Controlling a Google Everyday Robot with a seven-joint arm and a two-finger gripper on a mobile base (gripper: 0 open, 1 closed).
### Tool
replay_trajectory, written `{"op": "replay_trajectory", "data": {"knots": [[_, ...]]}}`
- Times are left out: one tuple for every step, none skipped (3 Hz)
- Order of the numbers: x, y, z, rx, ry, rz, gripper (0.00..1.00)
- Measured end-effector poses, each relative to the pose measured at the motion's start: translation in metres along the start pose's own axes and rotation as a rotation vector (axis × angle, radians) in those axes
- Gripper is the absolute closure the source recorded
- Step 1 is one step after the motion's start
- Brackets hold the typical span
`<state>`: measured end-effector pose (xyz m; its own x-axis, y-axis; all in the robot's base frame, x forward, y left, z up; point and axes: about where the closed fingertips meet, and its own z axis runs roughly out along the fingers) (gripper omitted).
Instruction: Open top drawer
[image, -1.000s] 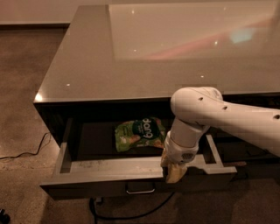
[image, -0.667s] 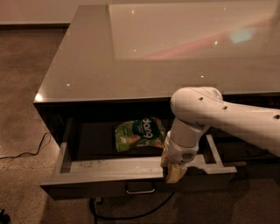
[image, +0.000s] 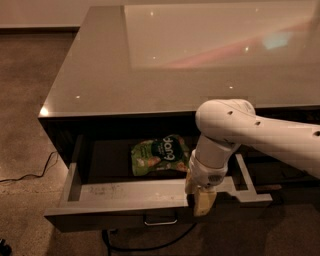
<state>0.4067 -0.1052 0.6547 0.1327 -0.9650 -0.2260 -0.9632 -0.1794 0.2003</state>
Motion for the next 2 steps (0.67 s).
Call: {"op": "replay_trajectory", "data": {"knots": [[-0.0038, -0.0059, -0.0033, 0.009, 0.010, -0.010, 0.00], [-0.0088, -0.0127, -0.0072, 0.010, 0.027, -0.025, 0.00]]}}
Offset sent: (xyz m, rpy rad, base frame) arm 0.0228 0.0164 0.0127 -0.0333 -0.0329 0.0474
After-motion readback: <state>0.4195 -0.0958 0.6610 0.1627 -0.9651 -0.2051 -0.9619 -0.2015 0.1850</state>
